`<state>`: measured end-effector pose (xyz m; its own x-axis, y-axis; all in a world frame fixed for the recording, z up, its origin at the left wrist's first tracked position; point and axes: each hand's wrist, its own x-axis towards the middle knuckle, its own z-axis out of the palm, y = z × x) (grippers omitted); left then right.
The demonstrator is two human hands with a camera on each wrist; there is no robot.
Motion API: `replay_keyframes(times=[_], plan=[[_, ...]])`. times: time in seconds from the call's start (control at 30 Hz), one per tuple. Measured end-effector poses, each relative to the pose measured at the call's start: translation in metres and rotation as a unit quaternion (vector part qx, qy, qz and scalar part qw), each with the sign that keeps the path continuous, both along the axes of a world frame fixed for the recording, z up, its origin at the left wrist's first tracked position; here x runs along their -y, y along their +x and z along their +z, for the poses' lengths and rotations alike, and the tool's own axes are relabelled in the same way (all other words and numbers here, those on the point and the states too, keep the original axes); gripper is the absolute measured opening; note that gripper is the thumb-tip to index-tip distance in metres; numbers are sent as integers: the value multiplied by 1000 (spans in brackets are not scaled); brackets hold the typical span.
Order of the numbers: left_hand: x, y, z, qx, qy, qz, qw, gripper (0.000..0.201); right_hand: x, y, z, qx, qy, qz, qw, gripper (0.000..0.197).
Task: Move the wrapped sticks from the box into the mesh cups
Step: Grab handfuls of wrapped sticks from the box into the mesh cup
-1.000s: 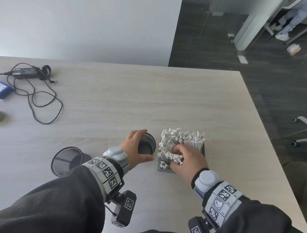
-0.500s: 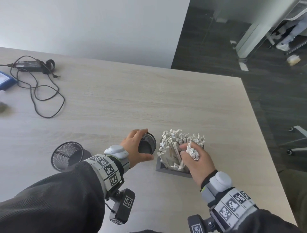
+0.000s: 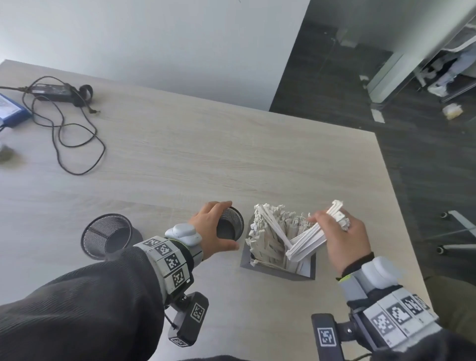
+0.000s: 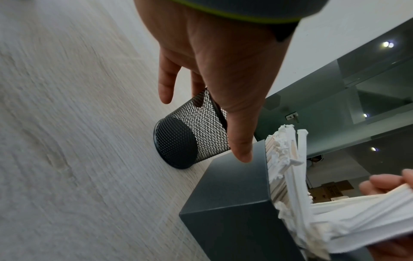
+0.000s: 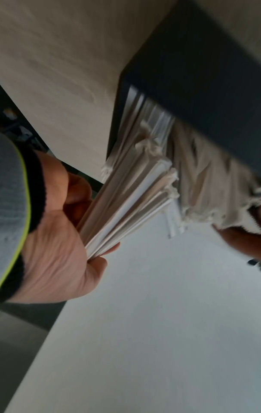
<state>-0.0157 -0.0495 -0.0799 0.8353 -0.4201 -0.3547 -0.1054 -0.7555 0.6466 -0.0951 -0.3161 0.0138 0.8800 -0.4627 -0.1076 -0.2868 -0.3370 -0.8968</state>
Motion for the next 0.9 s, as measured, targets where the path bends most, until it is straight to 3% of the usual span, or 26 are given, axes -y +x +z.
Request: replay_keyframes(times=[0.17, 0.3, 0.6, 0.9], plan=[[0, 0, 1, 3, 2, -3, 1000, 104, 18, 16, 11, -33, 57, -100, 993, 28], [0, 0, 2, 0, -3, -3, 1000, 104, 23, 23, 9, -52, 105, -131, 984, 23], [1, -1, 6, 13, -8, 5, 1000, 105, -22, 42, -12, -88, 302, -159, 936, 38], [-5, -6, 4, 20, 4, -11, 1000, 98, -68, 64, 5, -76, 273, -107, 953, 27]])
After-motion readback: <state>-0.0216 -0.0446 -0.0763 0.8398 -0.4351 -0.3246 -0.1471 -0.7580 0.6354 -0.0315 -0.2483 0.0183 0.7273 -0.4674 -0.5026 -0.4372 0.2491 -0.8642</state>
